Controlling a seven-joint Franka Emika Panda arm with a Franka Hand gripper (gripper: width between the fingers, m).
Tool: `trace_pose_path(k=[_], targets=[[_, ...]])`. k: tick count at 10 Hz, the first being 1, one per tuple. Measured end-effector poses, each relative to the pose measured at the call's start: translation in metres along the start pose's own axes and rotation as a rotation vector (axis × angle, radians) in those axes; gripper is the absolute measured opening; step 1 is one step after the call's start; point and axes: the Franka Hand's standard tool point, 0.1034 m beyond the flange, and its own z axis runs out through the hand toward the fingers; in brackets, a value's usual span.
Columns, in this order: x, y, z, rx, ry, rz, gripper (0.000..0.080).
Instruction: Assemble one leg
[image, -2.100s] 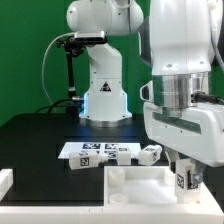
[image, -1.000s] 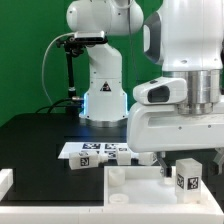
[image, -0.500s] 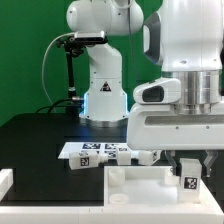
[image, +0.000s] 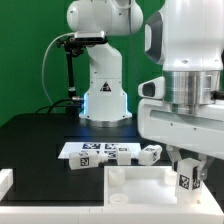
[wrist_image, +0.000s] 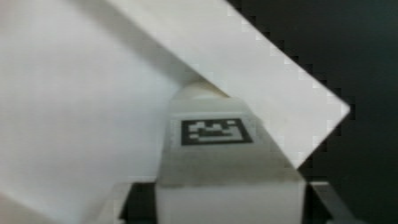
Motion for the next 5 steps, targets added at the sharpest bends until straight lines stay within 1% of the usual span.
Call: trace_pose_path(k=[1,2,3,5], targets=[[0.0029,0.0018,0.0007,0.015,-0.032,0.128,0.0285],[0.0036,0.0031,0.0008,0.021,-0.049,0.228,0.0285],[0.0029,0.0033,0.0009,0.023,-0.059,0.307,0.0285],[-0.0003,0.0024,0.0006,0.017,-0.053,0.379,0.0285]])
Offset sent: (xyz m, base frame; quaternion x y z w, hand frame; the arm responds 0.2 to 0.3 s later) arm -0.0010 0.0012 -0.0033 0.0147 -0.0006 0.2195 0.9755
